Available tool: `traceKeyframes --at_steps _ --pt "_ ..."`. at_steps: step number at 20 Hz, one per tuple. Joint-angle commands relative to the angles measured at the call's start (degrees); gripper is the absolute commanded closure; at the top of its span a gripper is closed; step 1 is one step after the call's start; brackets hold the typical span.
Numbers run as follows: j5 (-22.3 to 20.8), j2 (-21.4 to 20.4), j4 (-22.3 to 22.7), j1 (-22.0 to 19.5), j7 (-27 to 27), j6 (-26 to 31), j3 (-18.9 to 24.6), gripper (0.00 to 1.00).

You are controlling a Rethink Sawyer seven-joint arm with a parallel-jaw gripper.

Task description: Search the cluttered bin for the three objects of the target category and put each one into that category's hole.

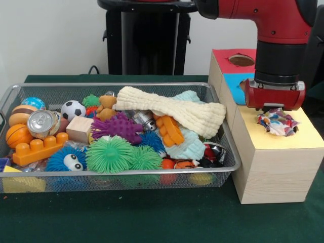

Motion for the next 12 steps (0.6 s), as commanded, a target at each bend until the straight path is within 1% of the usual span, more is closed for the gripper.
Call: traceKeyframes --at_steps 1,4,8,12 --pt "-3.1 6.3 1.5 -3.3 4.7 0.5 2.5 1.0" --pt "-3.0 6.4 1.9 -3.0 5.4 -0.2 2.4 1.0" --pt "-3.3 6.7 2.6 -1.7 6.8 -3.0 0.9 1.0" --pt "-3.3 7.4 2.7 -1.0 7.5 -4.4 0.2 1.0"
